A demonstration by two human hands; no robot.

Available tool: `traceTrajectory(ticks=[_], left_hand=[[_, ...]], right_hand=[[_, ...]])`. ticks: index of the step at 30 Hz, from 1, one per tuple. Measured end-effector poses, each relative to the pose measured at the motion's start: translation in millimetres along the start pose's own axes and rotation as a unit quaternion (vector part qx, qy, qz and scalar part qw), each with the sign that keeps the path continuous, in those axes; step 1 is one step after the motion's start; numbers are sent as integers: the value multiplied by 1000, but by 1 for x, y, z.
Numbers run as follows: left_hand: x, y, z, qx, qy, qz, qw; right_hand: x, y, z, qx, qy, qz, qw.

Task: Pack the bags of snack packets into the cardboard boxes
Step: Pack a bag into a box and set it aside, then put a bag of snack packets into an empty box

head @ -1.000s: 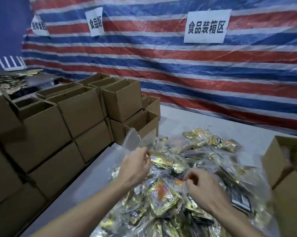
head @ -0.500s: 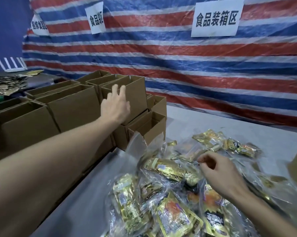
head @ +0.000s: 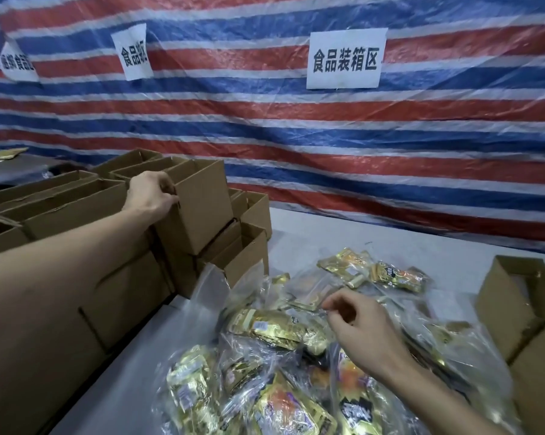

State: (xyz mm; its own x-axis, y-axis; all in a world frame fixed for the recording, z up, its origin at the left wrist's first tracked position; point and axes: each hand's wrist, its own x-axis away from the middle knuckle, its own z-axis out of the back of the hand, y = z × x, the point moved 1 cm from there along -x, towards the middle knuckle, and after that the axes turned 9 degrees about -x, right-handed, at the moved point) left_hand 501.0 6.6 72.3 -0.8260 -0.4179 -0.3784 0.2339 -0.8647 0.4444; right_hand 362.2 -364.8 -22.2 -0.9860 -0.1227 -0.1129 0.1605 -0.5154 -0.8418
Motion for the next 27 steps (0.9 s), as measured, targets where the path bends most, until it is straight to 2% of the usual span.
traceTrajectory(ticks=[4, 8, 11, 17, 24, 27], left_hand=[[16, 14, 33, 18, 40, -39, 998], [46, 29, 78, -6, 96, -146, 985], [80, 39, 108, -1, 106, -224, 969], [168, 58, 150, -9, 24, -367, 930], [297, 63, 153, 36, -111, -450, 885], [340, 59, 145, 40, -156, -470, 868]], right_hand=[[13, -9, 14, -11, 14, 11, 1000], [29, -26, 35, -23, 25, 23, 999], [44, -43, 49, -33, 42, 42, 998], [81, -72, 58, -66, 66, 50, 994], [139, -82, 61, -130, 177, 13, 976], [168, -73, 69, -125, 187, -33, 974]])
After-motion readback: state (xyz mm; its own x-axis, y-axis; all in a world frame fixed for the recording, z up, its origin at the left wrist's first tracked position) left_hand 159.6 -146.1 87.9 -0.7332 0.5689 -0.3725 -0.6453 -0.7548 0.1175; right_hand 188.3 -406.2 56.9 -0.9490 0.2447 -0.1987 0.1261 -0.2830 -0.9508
